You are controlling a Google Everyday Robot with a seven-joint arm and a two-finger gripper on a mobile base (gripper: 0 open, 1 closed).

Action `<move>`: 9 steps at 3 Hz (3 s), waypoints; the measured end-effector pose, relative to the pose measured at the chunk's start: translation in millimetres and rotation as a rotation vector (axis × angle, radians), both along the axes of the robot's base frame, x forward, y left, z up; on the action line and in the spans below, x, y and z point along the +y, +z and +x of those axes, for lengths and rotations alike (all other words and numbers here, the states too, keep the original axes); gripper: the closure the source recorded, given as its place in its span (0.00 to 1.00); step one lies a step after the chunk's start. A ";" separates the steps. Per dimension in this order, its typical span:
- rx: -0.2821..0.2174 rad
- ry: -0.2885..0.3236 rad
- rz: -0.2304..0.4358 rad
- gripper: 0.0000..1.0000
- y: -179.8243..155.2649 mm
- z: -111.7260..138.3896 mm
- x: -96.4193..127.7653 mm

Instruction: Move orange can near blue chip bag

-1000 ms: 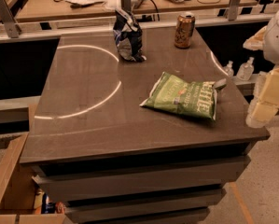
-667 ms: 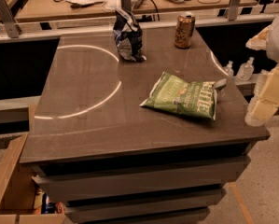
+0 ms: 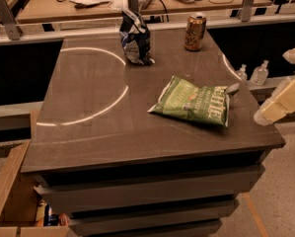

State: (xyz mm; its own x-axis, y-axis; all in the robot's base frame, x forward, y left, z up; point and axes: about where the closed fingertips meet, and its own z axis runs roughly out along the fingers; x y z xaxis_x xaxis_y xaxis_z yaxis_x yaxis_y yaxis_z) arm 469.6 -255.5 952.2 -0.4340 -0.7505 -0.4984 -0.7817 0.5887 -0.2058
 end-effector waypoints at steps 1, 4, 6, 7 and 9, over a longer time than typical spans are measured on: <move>-0.123 -0.085 0.146 0.00 -2.5 25.5 -22.8; -0.331 -0.158 0.369 0.00 -32.7 112.0 -71.5; -0.380 -0.187 0.436 0.00 -33.3 130.7 -67.0; -0.452 -0.215 0.509 0.00 -28.2 166.9 -63.8; -0.507 -0.221 0.573 0.00 -37.5 253.1 -63.6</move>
Offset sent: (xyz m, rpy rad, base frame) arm 0.0879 -0.0764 0.0084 0.3559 -0.3944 -0.2065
